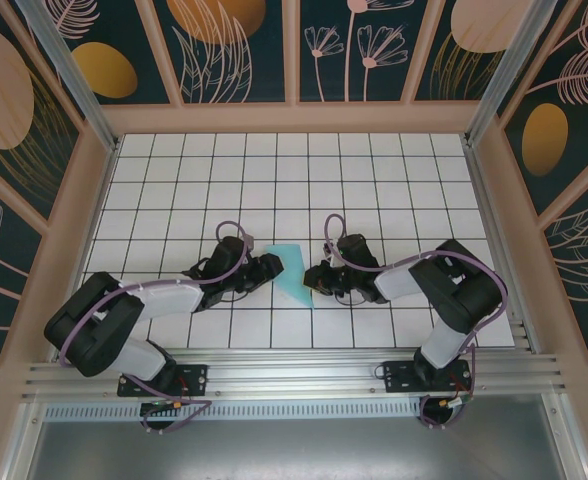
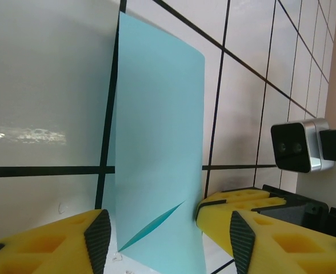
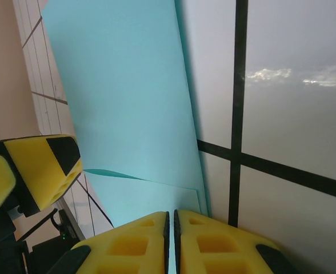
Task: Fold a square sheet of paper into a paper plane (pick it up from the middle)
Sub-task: Perform the fifth fold on the wing at the bottom-center of the table.
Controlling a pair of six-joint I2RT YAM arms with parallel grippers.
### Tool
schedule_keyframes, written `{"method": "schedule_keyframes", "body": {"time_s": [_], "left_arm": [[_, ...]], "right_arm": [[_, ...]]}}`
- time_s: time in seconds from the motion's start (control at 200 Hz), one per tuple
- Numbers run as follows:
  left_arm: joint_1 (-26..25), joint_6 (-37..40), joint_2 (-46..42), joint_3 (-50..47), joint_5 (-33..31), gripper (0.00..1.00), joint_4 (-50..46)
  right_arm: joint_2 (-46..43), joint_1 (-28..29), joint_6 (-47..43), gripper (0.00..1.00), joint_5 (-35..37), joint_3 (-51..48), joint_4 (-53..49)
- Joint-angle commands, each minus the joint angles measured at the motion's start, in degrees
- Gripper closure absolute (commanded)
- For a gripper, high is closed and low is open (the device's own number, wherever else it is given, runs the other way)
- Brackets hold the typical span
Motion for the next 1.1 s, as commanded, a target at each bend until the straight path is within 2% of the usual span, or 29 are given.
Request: {"method": "schedule_keyframes", "body": {"time_s": [0.0, 0.595, 0.681, 0.896, 1.096], "left_arm": [[-0.3, -1.0, -2.3, -1.2, -2.4, 0.38, -1.1], [-0.3, -2.1, 3.8, -0.8, 3.7, 0.41, 5.2], [-0.3, -2.5, 4.8, -1.2, 5.8, 0.45, 8.6], [-0.3, -2.4, 5.2, 0.0, 6.0, 0.55, 8.5], [-0.3, -2.0, 5.7, 1.2, 5.7, 0.71, 7.5]], "right_arm": [[1.9, -0.2, 0.4, 0.85, 2.0, -1.4, -0.5], [3.1, -0.2, 1.4, 0.86, 3.2, -2.0, 0.0], [3.1, -0.2, 1.4, 0.86, 3.2, -2.0, 0.1], [3.1, -0.2, 1.9, 0.85, 3.6, -2.3, 0.6], [1.6, -0.2, 1.8, 0.84, 3.7, -2.3, 1.0]]}}
